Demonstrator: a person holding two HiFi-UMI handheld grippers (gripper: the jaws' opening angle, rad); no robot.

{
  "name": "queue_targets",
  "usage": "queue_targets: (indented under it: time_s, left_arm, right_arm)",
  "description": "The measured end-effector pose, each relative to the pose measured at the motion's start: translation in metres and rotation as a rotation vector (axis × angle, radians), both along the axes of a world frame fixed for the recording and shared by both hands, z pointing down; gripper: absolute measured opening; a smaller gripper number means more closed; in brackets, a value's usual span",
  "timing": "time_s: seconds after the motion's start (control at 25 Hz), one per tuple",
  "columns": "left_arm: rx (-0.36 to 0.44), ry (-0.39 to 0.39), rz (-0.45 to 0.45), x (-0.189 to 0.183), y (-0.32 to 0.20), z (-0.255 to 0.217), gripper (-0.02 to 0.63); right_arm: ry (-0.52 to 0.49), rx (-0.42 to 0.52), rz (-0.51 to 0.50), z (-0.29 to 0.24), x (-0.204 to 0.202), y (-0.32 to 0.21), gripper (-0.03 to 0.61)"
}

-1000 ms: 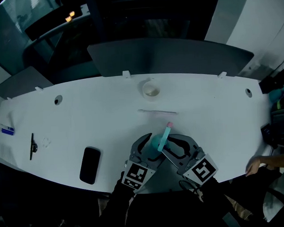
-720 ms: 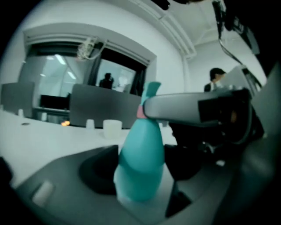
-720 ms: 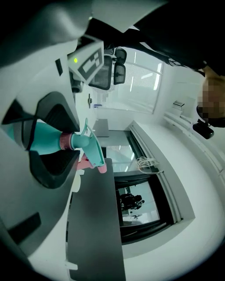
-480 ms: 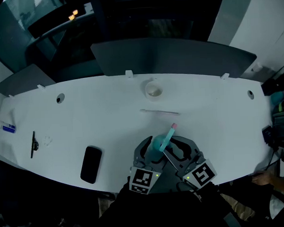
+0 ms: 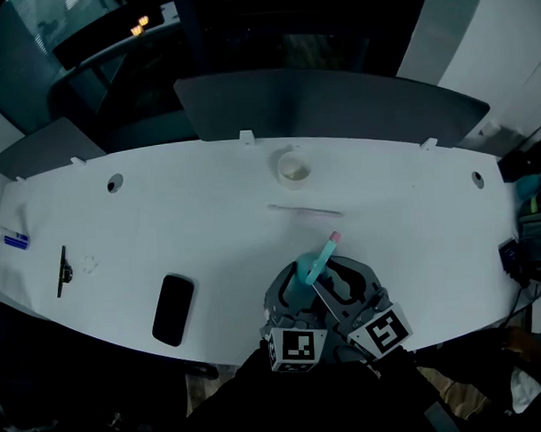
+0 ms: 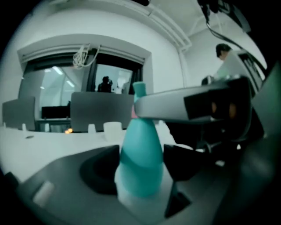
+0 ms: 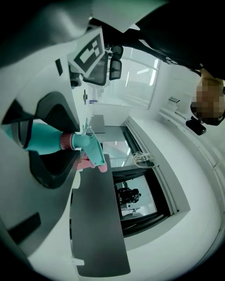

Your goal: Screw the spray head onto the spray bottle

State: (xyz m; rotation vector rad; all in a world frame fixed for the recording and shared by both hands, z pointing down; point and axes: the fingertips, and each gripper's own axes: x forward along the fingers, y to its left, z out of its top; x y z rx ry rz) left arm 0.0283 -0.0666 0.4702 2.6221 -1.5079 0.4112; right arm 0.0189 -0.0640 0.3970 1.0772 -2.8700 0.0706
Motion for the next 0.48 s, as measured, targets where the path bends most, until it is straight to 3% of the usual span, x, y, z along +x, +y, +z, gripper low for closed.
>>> queue_targets:
  time_s: [0.12,0.2,0.24,0.28,0.36,0.48]
  left_arm:
    - [-0.075,0.082,0.222,-0.006,-0.002,0.000,0.382]
    - [-0.133,0.133,0.369,-0.001,-0.003,0.002,0.370]
    - [-0.141,0.140,0.418,0.002,-0.002,0.002,0.327]
    - [-0.139,0.137,0.437,0.005,-0.002,0.001,0.324]
    - [-0.118,0.134,0.367,0.005,-0.001,0.000,0.321]
    - [-0.082,0.147,0.079,0.000,-0.002,0.000,0.318]
  right_arm:
    - [0.012,-0.010,-0.038,0.001,-0.003,0.002,0.133]
    - [0.006,-0.016,-0.061,0.001,-0.003,0.001,0.133]
    - [0.001,-0.014,-0.062,0.000,-0.002,0.001,0.133]
    - [0.000,-0.009,-0.058,0.000,0.000,0.001,0.133]
    - [0.015,0.016,-0.041,0.000,0.001,0.002,0.133]
    - [0.024,0.040,-0.013,0.001,-0.001,0.004,0.133]
